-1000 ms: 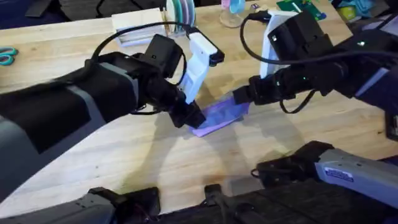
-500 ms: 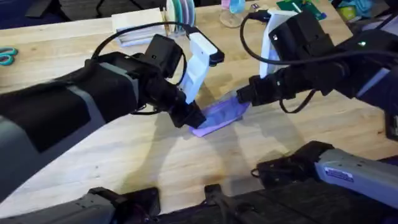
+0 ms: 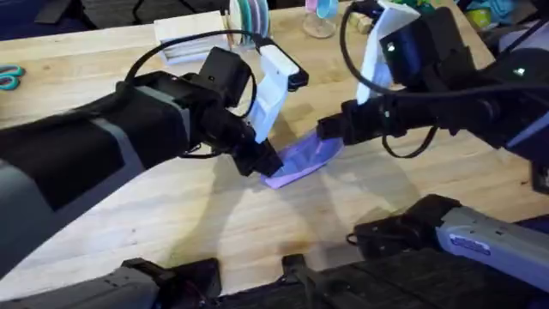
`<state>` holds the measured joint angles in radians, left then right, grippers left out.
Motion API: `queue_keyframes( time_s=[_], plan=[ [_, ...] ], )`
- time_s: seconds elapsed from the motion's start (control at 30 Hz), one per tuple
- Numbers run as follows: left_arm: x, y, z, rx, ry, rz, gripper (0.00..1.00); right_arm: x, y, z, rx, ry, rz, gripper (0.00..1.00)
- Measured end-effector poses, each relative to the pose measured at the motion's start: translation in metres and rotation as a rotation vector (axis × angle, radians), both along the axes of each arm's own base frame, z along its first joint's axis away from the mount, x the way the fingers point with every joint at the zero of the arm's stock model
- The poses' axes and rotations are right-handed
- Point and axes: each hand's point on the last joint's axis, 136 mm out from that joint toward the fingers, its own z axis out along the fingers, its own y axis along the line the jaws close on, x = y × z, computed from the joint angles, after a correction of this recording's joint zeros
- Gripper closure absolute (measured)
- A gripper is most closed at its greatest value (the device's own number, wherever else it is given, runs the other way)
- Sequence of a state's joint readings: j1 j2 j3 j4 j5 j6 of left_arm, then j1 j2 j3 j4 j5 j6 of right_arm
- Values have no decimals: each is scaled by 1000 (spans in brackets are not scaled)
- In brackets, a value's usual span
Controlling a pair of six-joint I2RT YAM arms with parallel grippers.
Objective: Unzip the bag, pick up the pens from the table one at a time and place them inside, then zip the bag closed.
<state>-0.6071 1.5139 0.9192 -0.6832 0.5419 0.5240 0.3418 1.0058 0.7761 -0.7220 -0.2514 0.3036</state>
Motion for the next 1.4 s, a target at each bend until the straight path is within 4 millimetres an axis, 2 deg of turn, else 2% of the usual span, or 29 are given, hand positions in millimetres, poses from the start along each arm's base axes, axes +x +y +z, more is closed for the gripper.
queue_keyframes(
  time_s=[0.33,0.57,0.73,1.0,1.07,1.23,1.3,1.4],
  plan=[
    [1,2,-1,9,-3,5,958,-13,51,8,44,-66,176,970],
    [2,2,-1,10,-5,6,958,-25,87,0,64,-57,296,970],
    [1,6,-3,27,-9,-3,958,-27,96,-3,43,-77,324,970],
    [1,6,-3,29,-15,-10,958,-28,96,-4,26,-88,327,957],
    [0,6,-3,24,-19,-25,958,-27,91,-4,10,-89,313,776],
    [-1,5,-3,19,-24,-43,958,-28,68,0,-50,-83,272,73],
    [0,4,-2,12,-21,-29,958,-35,69,13,-17,-92,297,9],
    [0,3,-2,12,-14,-20,958,-45,70,33,35,-113,334,5]
  ],
)
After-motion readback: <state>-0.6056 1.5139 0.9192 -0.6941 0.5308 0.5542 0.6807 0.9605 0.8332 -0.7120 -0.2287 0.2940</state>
